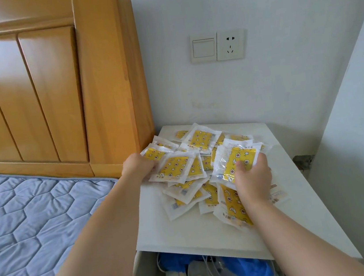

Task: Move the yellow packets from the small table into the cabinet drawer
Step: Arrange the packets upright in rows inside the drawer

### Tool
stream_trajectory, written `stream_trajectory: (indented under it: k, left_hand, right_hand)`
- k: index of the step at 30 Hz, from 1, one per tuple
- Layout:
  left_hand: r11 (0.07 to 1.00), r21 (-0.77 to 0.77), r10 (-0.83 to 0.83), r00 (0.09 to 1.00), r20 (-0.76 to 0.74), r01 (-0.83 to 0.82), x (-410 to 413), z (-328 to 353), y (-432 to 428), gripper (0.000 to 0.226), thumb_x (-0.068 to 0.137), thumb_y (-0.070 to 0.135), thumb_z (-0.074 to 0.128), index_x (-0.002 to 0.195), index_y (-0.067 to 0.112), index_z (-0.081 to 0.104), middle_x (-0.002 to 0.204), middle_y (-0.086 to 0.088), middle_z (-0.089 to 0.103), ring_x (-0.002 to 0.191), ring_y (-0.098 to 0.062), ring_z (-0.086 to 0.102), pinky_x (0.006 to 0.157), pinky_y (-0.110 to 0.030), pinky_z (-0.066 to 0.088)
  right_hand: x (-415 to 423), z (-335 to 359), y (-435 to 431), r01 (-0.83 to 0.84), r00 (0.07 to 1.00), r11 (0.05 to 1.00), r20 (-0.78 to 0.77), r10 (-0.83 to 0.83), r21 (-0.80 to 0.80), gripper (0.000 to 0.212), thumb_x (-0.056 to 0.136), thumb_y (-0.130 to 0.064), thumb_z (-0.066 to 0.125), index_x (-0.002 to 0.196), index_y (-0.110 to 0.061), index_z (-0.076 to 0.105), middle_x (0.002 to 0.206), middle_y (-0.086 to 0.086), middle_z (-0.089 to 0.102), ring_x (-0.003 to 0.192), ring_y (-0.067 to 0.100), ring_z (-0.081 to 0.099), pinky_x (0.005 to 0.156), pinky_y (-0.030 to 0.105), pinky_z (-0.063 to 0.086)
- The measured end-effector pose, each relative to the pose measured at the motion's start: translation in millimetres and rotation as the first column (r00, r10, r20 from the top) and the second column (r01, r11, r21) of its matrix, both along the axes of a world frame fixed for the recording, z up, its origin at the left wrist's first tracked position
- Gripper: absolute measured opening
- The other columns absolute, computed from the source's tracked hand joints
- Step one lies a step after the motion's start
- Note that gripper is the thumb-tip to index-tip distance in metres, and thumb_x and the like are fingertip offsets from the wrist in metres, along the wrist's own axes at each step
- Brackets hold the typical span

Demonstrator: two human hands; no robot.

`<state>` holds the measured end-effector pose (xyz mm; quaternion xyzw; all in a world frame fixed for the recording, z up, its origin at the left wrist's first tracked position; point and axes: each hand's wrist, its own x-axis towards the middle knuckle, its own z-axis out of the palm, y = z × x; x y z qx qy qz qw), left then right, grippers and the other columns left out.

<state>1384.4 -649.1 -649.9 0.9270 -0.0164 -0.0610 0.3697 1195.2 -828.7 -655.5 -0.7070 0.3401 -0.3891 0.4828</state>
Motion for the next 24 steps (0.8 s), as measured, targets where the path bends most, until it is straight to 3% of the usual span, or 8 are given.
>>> stream_trajectory:
  k: [3,5,8,13,16,18,21,24]
  left_hand:
    - [0.999,-0.020,0.037,0.999,0.033,-0.036,4,1,1,0.028,0.072,0.027,0.073,0.086,0.011,0.055,0.088,-0.009,0.062,0.093,-0.029,0.059,0.062,-0.033,0.050]
    - [0.994,-0.104,0.033,0.999,0.033,-0.029,0,5,0,0.025,0.075,0.021,0.075,0.088,0.010,0.055,0.086,-0.008,0.060,0.082,-0.025,0.059,0.058,-0.031,0.046]
    - [0.973,-0.226,0.050,0.997,0.055,-0.036,-1,7,1,0.015,0.078,0.010,0.073,0.080,0.010,0.059,0.075,-0.004,0.058,0.064,-0.021,0.055,0.051,-0.026,0.041]
    - [0.962,-0.272,0.064,0.944,0.324,0.028,-21,26,3,0.005,0.082,0.007,0.065,0.083,0.007,0.060,0.072,-0.001,0.054,0.068,-0.021,0.052,0.050,-0.026,0.035]
    - [0.984,-0.145,-0.017,0.860,0.510,0.105,-43,43,1,0.005,0.085,0.005,0.062,0.084,0.005,0.057,0.088,-0.006,0.049,0.078,-0.022,0.046,0.062,-0.028,0.031]
    - [0.983,-0.109,-0.057,0.816,0.576,0.145,-62,53,1,0.011,0.087,0.004,0.061,0.083,0.008,0.052,0.088,-0.005,0.047,0.078,-0.022,0.044,0.061,-0.028,0.028]
    - [0.967,-0.155,-0.071,0.798,0.599,0.203,-92,65,1,0.015,0.087,0.003,0.060,0.079,0.008,0.048,0.077,-0.002,0.050,0.071,-0.021,0.045,0.054,-0.029,0.030]
    - [0.912,-0.334,-0.054,0.877,0.478,0.238,-119,74,1,0.006,0.087,0.005,0.062,0.087,0.007,0.056,0.076,-0.001,0.057,0.068,-0.018,0.049,0.054,-0.025,0.038]
  right_hand:
    - [-1,2,1,0.000,1.000,1.000,-0.010,0.000,-0.007,0.025,0.094,-0.015,0.053,0.118,-0.009,0.048,0.097,0.000,0.053,0.079,0.013,0.047,0.067,0.026,0.036]
    - [-1,1,1,-0.003,1.000,1.000,-0.017,0.003,-0.018,0.024,0.095,-0.015,0.053,0.117,-0.009,0.047,0.095,-0.002,0.051,0.072,0.008,0.043,0.062,0.025,0.035]
    - [-1,0,1,-0.007,1.000,1.000,-0.026,0.006,-0.030,0.026,0.095,-0.016,0.053,0.119,-0.010,0.047,0.095,-0.002,0.050,0.077,0.010,0.043,0.068,0.028,0.036]
    - [-2,3,4,-0.007,0.998,0.999,-0.070,0.004,-0.048,0.025,0.095,-0.017,0.051,0.119,-0.010,0.046,0.097,0.000,0.052,0.088,0.019,0.052,0.071,0.033,0.044]
    - [1,4,6,-0.003,0.994,0.999,-0.113,-0.002,-0.042,0.029,0.095,-0.018,0.051,0.122,-0.008,0.045,0.097,0.000,0.051,0.097,0.026,0.056,0.074,0.034,0.042]
    - [0,6,8,-0.063,0.986,0.997,-0.159,0.055,-0.048,0.031,0.095,-0.018,0.052,0.123,-0.007,0.045,0.099,0.002,0.054,0.102,0.029,0.057,0.074,0.033,0.041]
    - [-2,18,8,-0.172,0.965,0.985,-0.205,0.166,-0.010,0.040,0.091,-0.018,0.060,0.128,-0.011,0.047,0.117,0.005,0.059,0.111,0.031,0.056,0.084,0.035,0.045]
    - [-7,46,8,-0.205,0.973,0.973,-0.086,0.214,0.102,0.022,0.086,-0.011,0.065,0.106,-0.016,0.059,0.106,0.003,0.065,0.093,0.022,0.063,0.074,0.030,0.046]
